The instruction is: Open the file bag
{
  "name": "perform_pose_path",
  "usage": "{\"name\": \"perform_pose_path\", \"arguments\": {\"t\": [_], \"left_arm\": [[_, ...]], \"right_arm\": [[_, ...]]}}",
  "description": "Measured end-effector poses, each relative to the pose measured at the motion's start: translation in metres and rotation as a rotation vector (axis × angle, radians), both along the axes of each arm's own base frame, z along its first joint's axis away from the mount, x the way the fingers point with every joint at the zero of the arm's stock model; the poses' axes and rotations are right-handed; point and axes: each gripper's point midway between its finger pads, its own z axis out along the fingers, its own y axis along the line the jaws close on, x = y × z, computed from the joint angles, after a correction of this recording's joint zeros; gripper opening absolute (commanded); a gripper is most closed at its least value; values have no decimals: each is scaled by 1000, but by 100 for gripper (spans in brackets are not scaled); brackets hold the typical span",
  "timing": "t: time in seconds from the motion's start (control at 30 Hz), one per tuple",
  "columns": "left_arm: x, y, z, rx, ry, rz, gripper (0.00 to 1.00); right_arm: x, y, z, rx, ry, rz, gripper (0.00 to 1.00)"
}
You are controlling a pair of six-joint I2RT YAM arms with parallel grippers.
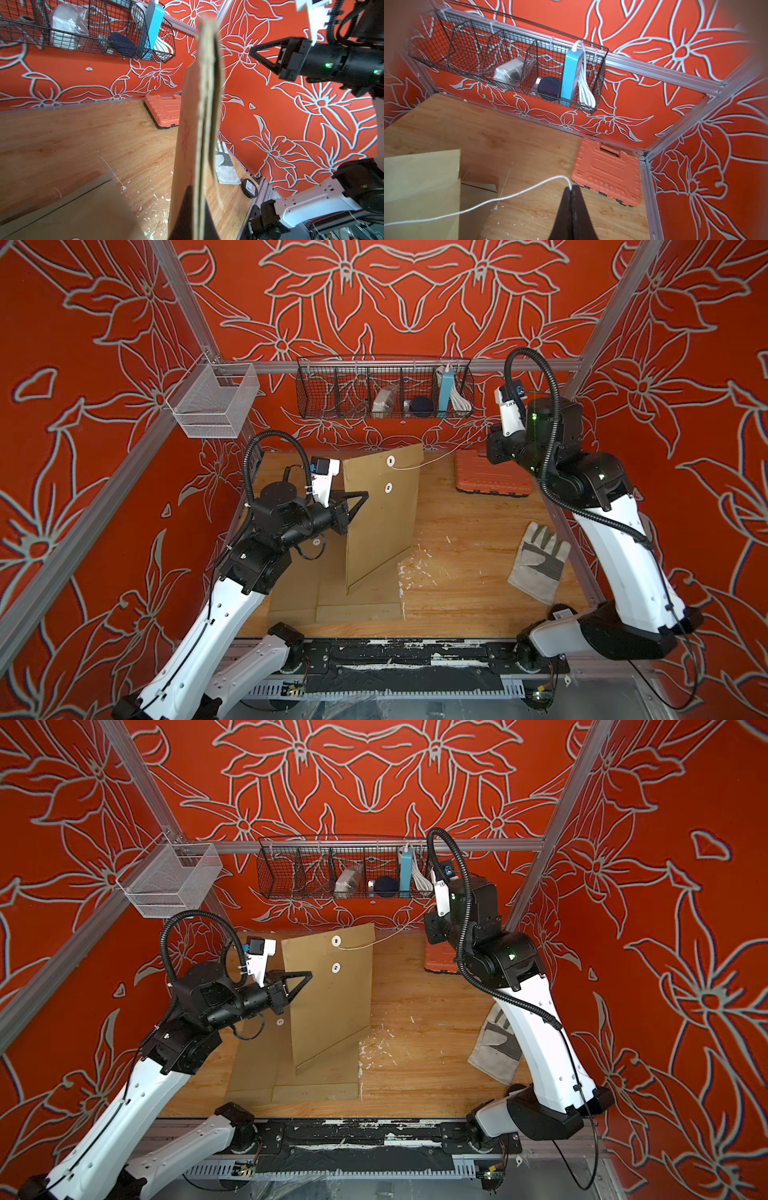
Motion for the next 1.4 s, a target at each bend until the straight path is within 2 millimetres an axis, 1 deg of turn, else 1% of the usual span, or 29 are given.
{"name": "perform_pose_path", "arguments": {"t": [0.23,0.53,0.87,1.07,1.17,1.23,1.4], "left_arm": [[-5,-4,-2,-5,5,-37,0],[-14,-4,3,-14,-13,-56,0],[-18,-5,7,-22,-25,-76,0],[-22,-5,9,-26,-33,-87,0],[-24,-6,9,-28,-33,-99,0],[-25,-7,10,-29,-33,-108,0],[-29,-10,10,-34,-31,-135,0]], "right_arm": [[1,-14,6,-29,-16,-59,0],[2,-30,1,-67,0,-123,0],[3,-34,-2,-79,13,-141,0],[7,-35,2,-75,7,-147,0],[8,-35,9,-68,-4,-148,0],[9,-34,17,-58,-20,-148,0],[14,-29,45,-18,-79,-137,0]]}}
